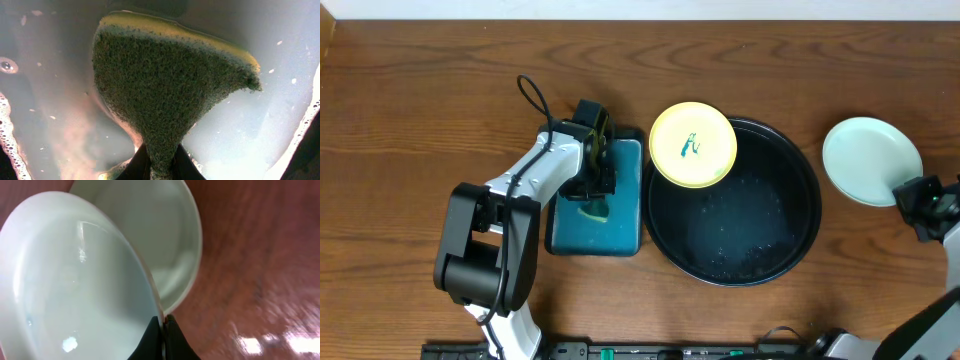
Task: Clean dirty plates on tray and stack at the side
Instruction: 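Release the plate and move the right gripper to the yellow plate, then grasp the yellow plate rim and pull it toward the tray center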
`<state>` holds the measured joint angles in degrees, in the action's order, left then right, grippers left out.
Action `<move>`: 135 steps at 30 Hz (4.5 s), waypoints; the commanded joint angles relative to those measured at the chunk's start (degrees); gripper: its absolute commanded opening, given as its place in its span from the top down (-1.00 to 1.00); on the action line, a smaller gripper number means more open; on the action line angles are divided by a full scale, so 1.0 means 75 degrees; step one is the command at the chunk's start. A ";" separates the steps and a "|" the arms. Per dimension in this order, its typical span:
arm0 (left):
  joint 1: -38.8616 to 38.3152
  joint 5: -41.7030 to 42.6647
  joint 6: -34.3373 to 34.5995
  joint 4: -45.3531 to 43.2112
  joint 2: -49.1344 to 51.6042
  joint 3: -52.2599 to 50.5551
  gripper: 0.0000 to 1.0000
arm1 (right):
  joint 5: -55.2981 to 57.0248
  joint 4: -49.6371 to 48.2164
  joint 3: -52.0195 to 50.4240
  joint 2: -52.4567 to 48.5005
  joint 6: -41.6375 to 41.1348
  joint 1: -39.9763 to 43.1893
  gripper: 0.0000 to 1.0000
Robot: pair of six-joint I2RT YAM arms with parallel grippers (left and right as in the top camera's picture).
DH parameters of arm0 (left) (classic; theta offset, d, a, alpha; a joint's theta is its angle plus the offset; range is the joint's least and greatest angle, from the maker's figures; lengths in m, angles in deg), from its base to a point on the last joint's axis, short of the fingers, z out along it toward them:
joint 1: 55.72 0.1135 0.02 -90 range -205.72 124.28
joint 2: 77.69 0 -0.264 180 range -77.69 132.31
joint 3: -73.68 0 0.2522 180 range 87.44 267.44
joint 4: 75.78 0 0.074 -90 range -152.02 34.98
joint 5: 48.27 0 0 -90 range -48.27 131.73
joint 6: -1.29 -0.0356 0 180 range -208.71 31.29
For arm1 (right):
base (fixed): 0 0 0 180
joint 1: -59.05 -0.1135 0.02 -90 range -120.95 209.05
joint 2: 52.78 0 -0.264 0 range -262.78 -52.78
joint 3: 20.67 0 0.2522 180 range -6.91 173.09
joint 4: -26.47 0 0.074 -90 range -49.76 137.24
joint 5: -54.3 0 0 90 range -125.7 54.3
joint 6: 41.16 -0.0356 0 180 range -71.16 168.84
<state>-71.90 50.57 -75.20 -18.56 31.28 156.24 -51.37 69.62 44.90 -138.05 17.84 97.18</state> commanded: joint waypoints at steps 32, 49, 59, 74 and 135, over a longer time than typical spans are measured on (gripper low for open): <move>0.0020 -0.0122 0.0017 -0.0003 0.0256 -0.0105 0.79 | 0.0356 -0.1999 0.0117 -0.1766 0.0720 -0.0003 0.21; 0.0020 -0.0122 0.0017 0.0003 0.0256 -0.0105 0.78 | -0.1116 -0.1169 0.0122 -0.0906 0.1623 -0.0627 0.05; 0.0020 -0.0122 0.0017 -0.0003 0.0256 -0.0131 0.78 | -0.1081 -0.0117 0.0752 0.0152 0.2696 -0.2253 0.07; 0.0020 -0.0122 0.0017 -0.0006 0.0256 -0.0131 0.78 | 0.0192 0.2538 0.3214 0.0047 0.4264 -0.4698 0.31; 0.0020 -0.0122 0.0047 -0.0003 0.0256 -0.0131 0.78 | -0.1058 0.1553 0.3212 -0.4272 0.3885 -0.6152 0.97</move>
<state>-71.90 50.57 -75.17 -18.56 31.28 156.24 -59.10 79.06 68.46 -169.41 46.71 51.26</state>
